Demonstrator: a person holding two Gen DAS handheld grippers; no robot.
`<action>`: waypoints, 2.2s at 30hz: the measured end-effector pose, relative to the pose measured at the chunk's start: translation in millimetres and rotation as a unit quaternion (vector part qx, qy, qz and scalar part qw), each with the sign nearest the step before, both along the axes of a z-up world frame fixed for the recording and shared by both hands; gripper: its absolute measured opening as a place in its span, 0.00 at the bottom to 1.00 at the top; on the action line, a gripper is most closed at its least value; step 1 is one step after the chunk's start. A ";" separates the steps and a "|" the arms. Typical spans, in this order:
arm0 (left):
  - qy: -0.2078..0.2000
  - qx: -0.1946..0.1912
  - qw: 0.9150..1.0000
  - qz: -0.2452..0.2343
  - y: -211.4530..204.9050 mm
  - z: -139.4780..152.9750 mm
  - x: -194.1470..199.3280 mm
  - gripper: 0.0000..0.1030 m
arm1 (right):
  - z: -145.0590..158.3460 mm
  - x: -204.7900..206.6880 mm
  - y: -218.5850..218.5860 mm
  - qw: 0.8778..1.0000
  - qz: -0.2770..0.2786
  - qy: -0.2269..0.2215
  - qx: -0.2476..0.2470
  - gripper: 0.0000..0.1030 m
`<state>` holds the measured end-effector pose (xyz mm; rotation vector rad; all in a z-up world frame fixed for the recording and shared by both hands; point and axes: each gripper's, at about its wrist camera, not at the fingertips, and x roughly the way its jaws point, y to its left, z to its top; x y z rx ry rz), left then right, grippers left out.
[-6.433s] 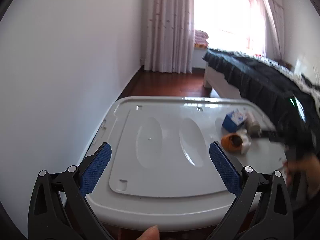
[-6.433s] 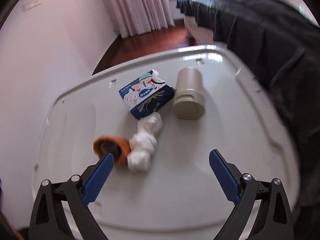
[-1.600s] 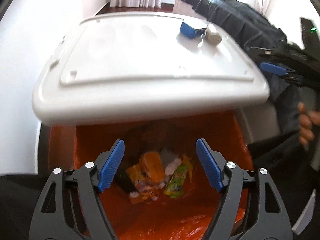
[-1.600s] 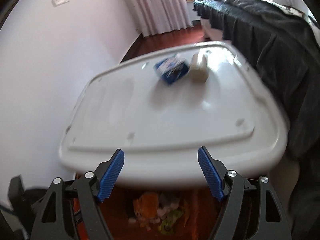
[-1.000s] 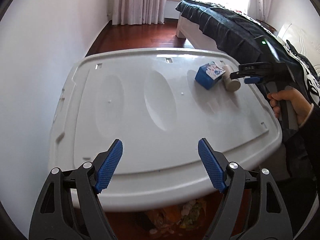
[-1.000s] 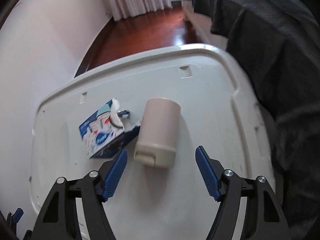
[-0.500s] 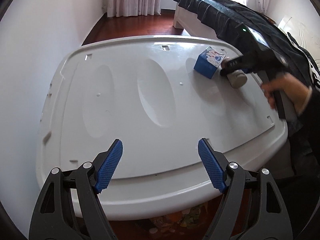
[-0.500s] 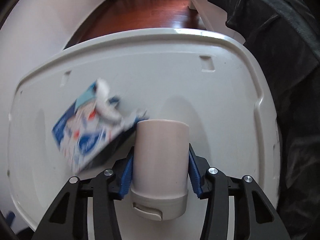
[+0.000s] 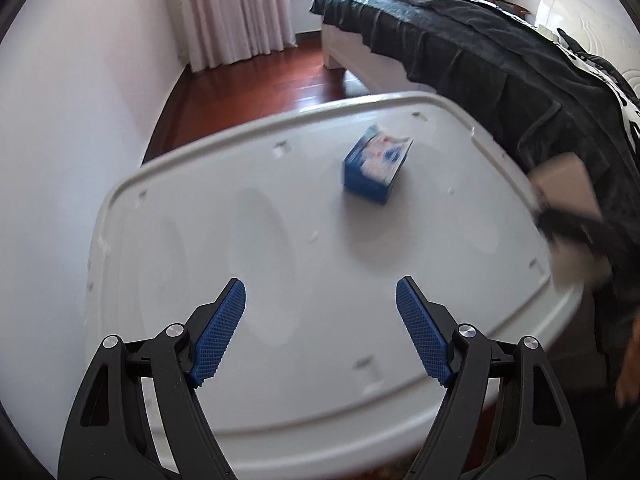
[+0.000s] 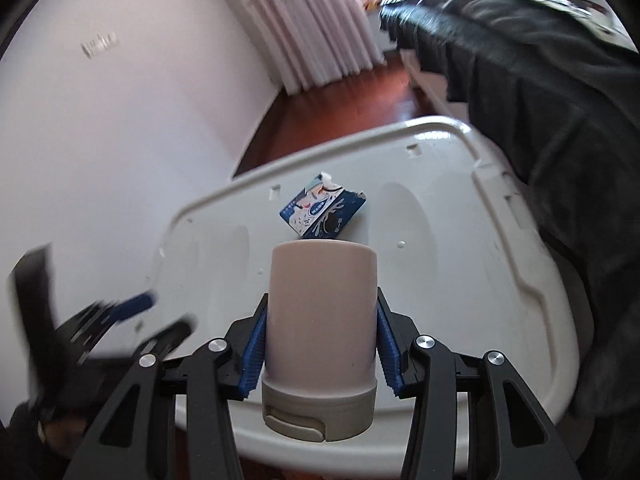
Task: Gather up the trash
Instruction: 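Grasp the blue snack box with the left tool while the right tool holds the thermos, then carry the snack box and thermos over the bin and open both tools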
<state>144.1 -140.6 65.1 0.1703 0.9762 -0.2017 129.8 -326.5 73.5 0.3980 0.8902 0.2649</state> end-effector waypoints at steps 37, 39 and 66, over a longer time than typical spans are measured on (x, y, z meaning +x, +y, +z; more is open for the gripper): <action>-0.026 -0.033 0.998 -0.035 -49.2 -86.6 144.5 0.49 | 1.1 9.0 -39.8 0.997 -0.064 -0.030 0.043 0.46; -0.023 -0.043 0.999 -0.024 -41.1 -75.2 134.9 0.49 | -0.2 11.3 -37.0 0.996 -0.063 -0.026 0.051 0.46; -0.062 -0.081 0.989 0.103 168.2 53.6 -262.0 0.50 | -21.7 -141.6 143.6 0.992 0.126 -0.004 -0.030 0.46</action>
